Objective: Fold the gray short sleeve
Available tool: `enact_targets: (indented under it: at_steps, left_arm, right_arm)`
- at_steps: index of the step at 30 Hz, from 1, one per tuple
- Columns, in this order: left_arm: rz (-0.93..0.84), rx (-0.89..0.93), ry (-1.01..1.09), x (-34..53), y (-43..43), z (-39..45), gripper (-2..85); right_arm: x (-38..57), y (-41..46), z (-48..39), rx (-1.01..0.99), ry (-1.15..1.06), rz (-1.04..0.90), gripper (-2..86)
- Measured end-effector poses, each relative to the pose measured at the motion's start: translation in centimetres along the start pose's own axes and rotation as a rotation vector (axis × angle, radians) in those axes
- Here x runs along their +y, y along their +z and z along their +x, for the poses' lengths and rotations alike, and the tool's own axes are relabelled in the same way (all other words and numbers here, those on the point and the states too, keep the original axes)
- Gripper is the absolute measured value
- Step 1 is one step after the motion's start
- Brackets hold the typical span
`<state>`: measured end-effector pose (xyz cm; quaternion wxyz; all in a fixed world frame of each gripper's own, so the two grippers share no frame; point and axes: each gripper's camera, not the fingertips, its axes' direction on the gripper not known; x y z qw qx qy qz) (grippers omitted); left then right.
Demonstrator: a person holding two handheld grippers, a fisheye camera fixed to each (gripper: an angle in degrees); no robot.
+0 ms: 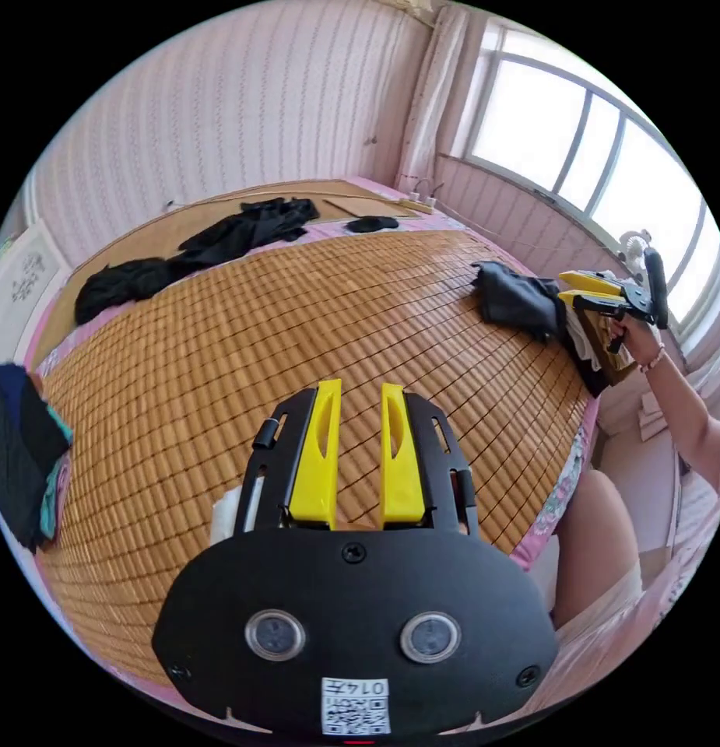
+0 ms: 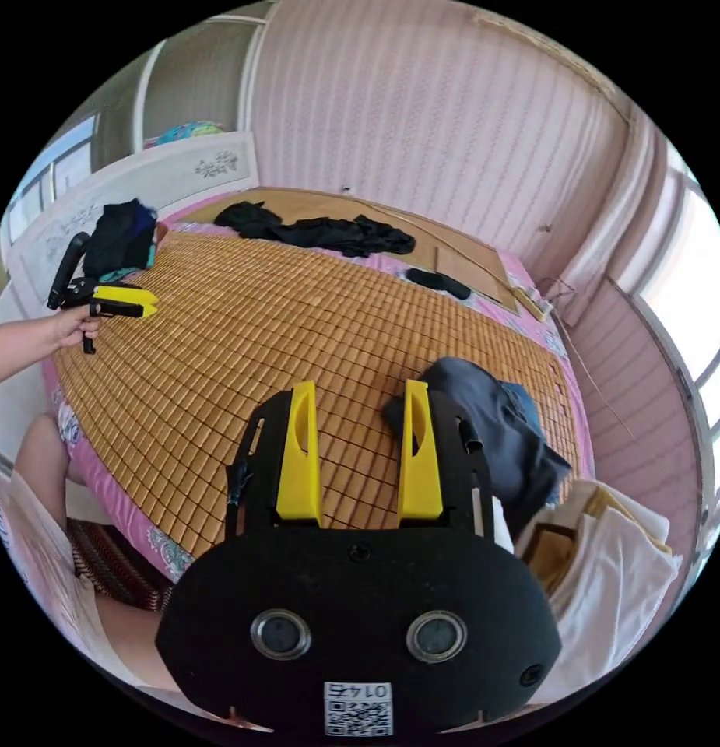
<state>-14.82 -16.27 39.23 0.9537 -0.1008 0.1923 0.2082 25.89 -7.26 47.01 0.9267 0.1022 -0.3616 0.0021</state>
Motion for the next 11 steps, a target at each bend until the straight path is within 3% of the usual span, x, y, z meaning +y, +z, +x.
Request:
enact_targets:
  at_steps: [3, 11]
  left_arm:
    - [0.020, -0.080, -0.234, 6.8, -4.2, -9.0, 8.2]
    - [0.235, -0.304, -0.623, 19.3, -13.9, -26.1, 8.0]
  right_arm:
    - [-4.7, 5.0, -8.7, -0.136, -0.157, 0.000, 15.6]
    - [-18.6, 14.9, -32.7, -0.460, -0.427, 0.057, 14.4]
